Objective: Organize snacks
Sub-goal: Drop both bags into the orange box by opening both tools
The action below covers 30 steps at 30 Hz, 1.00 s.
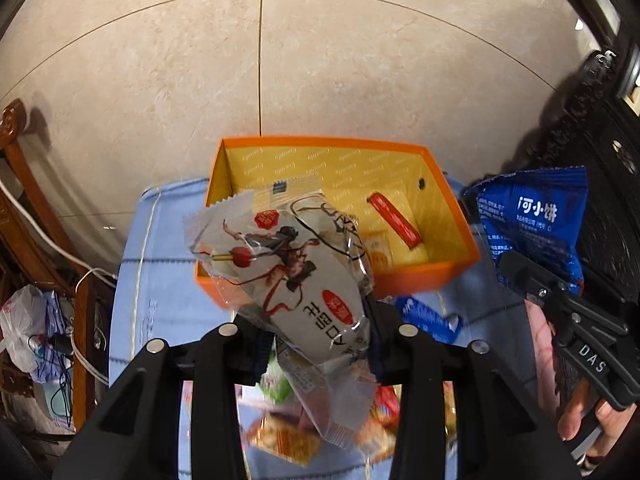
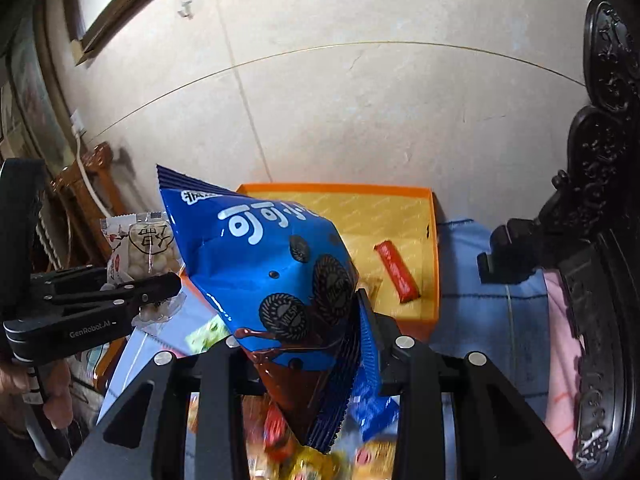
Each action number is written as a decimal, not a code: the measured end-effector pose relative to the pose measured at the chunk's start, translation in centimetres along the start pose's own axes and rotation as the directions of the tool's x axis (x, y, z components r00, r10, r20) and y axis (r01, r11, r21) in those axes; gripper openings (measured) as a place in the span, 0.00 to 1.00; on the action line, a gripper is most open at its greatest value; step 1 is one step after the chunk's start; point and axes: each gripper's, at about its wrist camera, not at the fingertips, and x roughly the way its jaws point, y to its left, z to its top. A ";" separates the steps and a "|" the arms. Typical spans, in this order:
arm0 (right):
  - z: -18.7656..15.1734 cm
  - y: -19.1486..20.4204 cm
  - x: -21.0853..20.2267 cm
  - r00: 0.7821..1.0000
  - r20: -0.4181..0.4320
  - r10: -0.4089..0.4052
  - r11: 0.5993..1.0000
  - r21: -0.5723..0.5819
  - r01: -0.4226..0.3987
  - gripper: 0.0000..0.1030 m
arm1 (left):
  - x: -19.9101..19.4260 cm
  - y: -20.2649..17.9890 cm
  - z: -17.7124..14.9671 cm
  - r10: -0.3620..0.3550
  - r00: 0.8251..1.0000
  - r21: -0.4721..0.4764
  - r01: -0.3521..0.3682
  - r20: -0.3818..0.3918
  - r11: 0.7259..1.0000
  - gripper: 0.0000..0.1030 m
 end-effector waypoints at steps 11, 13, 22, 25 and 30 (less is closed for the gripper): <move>3.3 -1.6 8.8 0.995 -0.083 -0.057 0.998 0.024 0.059 0.42 | 5.7 0.3 4.9 0.056 0.998 0.009 -0.056 -0.021 0.998 0.57; 3.6 -2.0 9.7 0.994 -0.087 -0.072 0.996 0.044 0.076 0.73 | 6.0 0.3 5.1 0.087 0.996 0.023 -0.087 -0.001 0.996 0.70; 3.0 -2.6 8.4 0.996 -0.033 -0.082 0.993 0.086 0.084 0.91 | 5.3 0.7 4.3 0.132 0.991 0.039 -0.133 0.018 0.990 0.89; 2.7 -2.2 7.6 0.996 -0.030 -0.081 0.993 0.081 0.083 0.91 | 4.5 0.7 3.9 0.129 0.991 0.037 -0.130 0.019 0.991 0.89; 2.0 -1.6 5.5 0.997 -0.027 -0.073 0.993 0.089 0.075 0.91 | 1.9 0.5 3.0 0.133 0.991 0.042 -0.134 0.034 0.990 0.89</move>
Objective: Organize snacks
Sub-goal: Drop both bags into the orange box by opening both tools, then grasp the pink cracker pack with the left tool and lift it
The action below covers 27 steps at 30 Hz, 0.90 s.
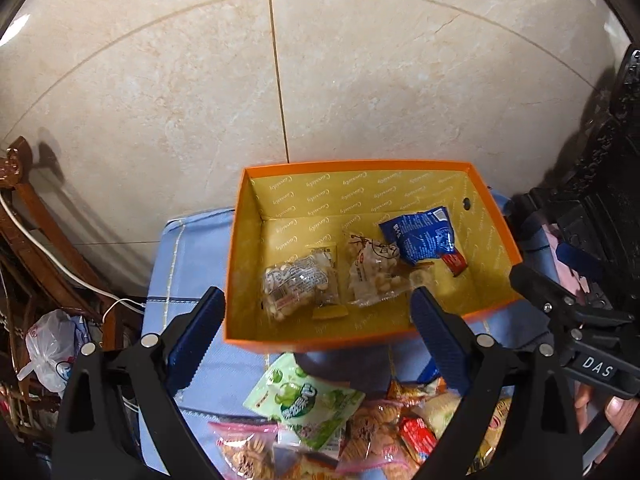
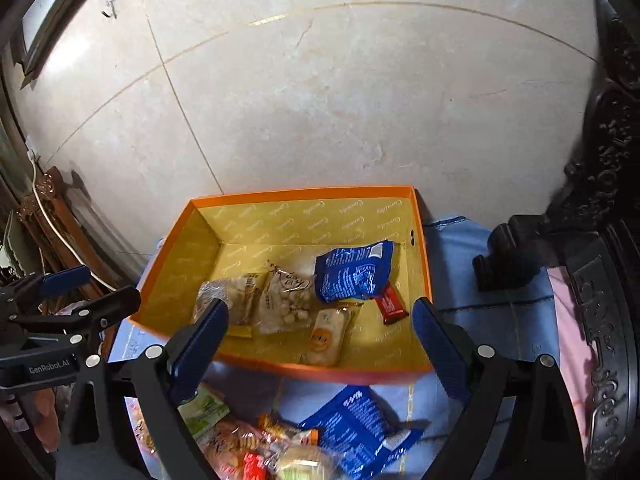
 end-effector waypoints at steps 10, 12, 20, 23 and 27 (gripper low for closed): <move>-6.2 1.1 -5.6 1.000 -0.017 0.012 1.000 -0.008 -0.012 0.93 | -4.0 1.2 -6.6 0.025 0.999 0.013 -0.025 -0.024 1.000 0.91; -8.5 1.2 -6.3 0.999 -0.039 0.022 1.000 -0.005 -0.022 0.93 | -4.1 2.0 -8.5 0.021 0.999 -0.004 -0.021 -0.045 1.000 0.91; -16.3 0.5 -7.8 0.991 -0.131 0.028 0.999 0.018 -0.026 0.93 | -3.5 3.9 -14.9 0.040 0.989 -0.031 -0.045 -0.141 0.999 0.91; -19.0 0.2 -8.3 0.985 -0.170 0.018 1.000 0.017 -0.015 0.93 | -2.9 4.0 -17.1 0.027 0.983 -0.045 -0.036 -0.181 0.998 0.91; -22.1 -0.3 -8.7 0.976 -0.218 0.008 1.000 0.024 -0.003 0.93 | -1.7 3.1 -19.6 0.024 0.972 -0.053 -0.037 -0.232 0.998 0.91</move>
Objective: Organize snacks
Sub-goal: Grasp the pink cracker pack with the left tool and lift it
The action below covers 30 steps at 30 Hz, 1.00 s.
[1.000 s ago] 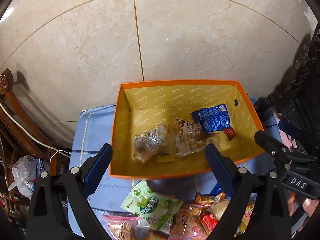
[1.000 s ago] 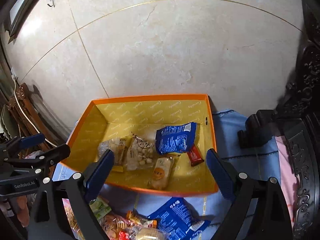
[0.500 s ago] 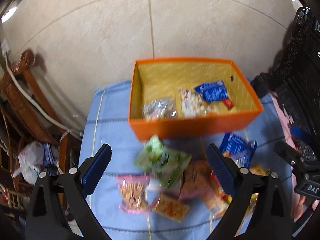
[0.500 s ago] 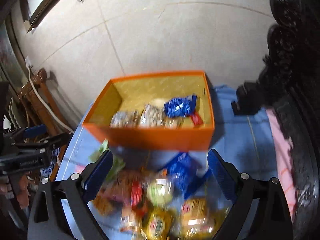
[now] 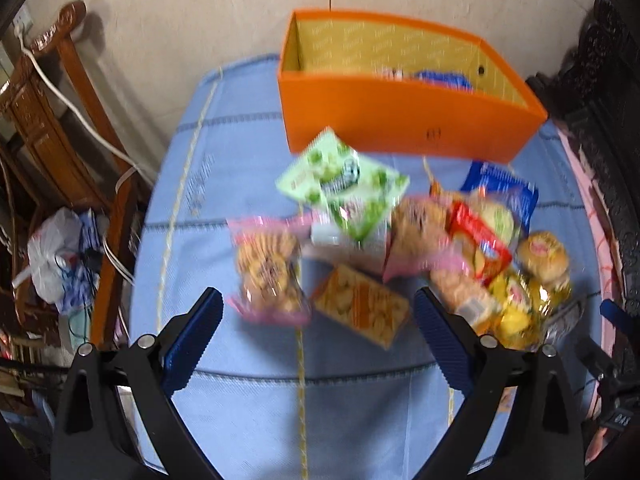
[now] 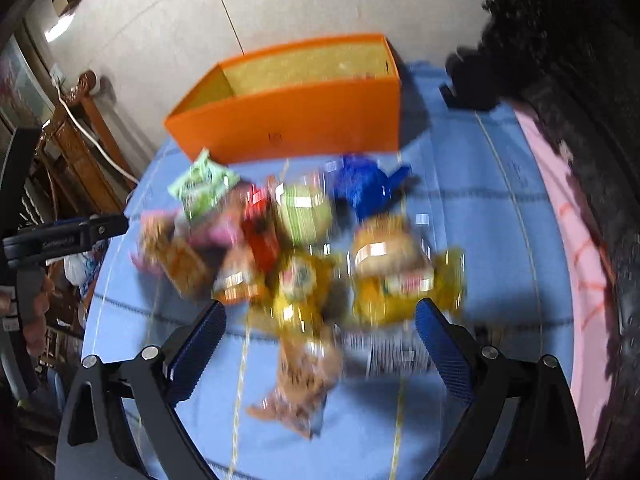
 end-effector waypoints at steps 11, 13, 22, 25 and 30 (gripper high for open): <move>-3.9 -0.9 0.3 0.998 -0.053 0.029 0.998 0.059 -0.026 0.93 | 3.5 2.3 -4.0 0.070 0.994 -0.030 -0.073 -0.083 0.997 0.91; -4.2 -0.9 0.3 0.998 -0.057 0.028 0.998 0.058 -0.024 0.93 | 3.5 3.6 -4.3 0.084 0.994 -0.025 -0.086 -0.074 0.996 0.91; -4.7 -1.3 1.2 0.996 -0.081 0.034 0.997 0.072 -0.028 0.93 | 5.9 8.0 -1.7 0.054 0.992 -0.160 -0.071 -0.111 0.985 0.91; -4.6 -1.0 1.4 0.996 -0.088 0.032 0.998 0.063 -0.027 0.93 | 6.8 7.4 -0.3 0.043 0.993 -0.142 -0.059 -0.113 0.988 0.91; -4.3 -1.0 1.9 0.994 -0.103 0.028 0.997 0.073 -0.021 0.93 | 8.5 6.5 1.6 0.051 0.992 -0.110 -0.064 -0.115 0.992 0.91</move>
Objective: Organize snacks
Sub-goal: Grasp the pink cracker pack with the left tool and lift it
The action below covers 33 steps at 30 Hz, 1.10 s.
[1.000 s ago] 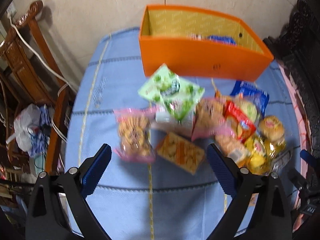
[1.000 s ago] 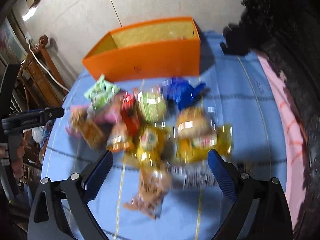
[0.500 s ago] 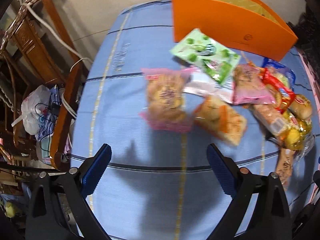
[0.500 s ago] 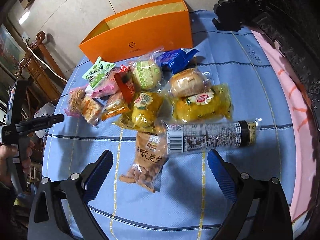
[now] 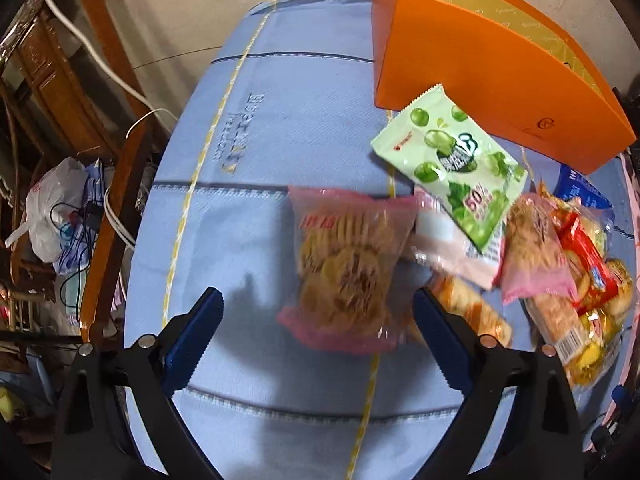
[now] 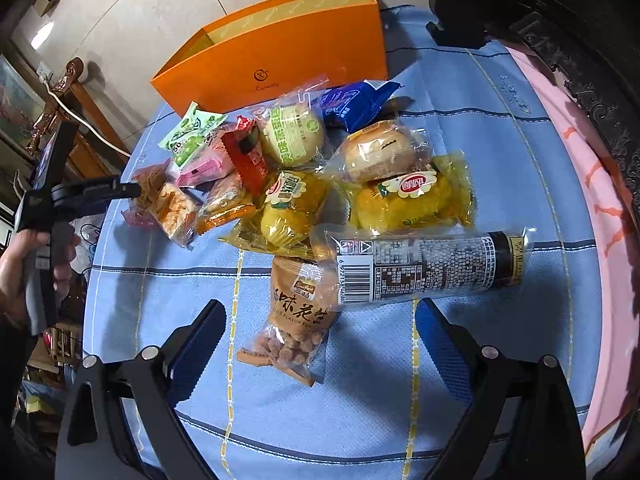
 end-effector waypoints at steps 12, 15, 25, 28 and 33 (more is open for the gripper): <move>1.7 0.8 0.8 1.000 -0.010 -0.021 1.000 -0.011 0.020 0.93 | 4.3 0.4 0.3 -0.045 0.997 0.026 0.047 -0.066 0.999 0.65; 1.8 1.4 1.0 1.000 -0.021 -0.020 0.999 -0.028 0.019 0.93 | 4.1 0.0 0.2 -0.043 0.998 0.054 0.046 -0.049 0.997 0.55; 1.0 1.5 -0.1 0.999 -0.028 -0.040 0.999 -0.036 0.039 0.93 | -0.1 -0.7 -2.2 0.011 0.999 0.105 -0.015 0.038 0.994 0.35; -0.3 0.5 0.1 0.997 -0.057 -0.052 0.999 -0.006 0.052 0.93 | -3.0 -0.8 -3.3 -0.003 0.995 0.129 -0.011 0.103 0.992 0.35; -3.1 0.0 0.7 0.994 -0.097 -0.046 0.999 0.023 0.048 0.93 | -6.2 -0.6 -5.2 -0.067 0.987 0.122 0.050 0.145 0.991 0.35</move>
